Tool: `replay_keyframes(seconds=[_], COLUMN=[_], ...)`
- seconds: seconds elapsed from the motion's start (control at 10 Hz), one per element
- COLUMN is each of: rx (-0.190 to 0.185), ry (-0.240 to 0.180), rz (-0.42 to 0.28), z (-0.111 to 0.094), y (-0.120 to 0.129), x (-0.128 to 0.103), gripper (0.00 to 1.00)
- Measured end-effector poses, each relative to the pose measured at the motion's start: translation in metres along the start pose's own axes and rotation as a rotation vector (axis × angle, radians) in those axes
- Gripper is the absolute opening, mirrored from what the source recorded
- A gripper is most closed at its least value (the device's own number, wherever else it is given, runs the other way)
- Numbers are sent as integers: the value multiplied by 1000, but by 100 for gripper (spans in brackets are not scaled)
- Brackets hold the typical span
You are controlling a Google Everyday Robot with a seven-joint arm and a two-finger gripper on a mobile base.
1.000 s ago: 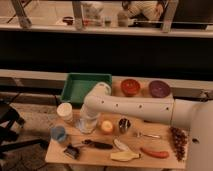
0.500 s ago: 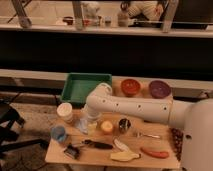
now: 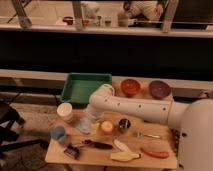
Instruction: Place towel in red bowl
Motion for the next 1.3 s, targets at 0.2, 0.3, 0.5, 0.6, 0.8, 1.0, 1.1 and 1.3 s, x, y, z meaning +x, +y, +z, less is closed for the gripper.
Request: replay_keyframes(seconds=[0.2, 0.3, 0.5, 0.6, 0.8, 1.0, 1.1, 1.3], rx=[-4, -7, -13, -18, -23, -26, -26, -25], ry=[6, 12, 26, 25, 22, 14, 11, 4], rz=[-11, -23, -34, -41, -50, -49, -46, -42], z=[0, 2, 6, 10, 17, 26, 28, 30], y=[-2, -3, -3, -5, -7, -8, -8, -8], x=[-4, -7, -6, -9, -12, -10, -9, -6], gripper=[80, 80, 80, 80, 80, 80, 80, 80])
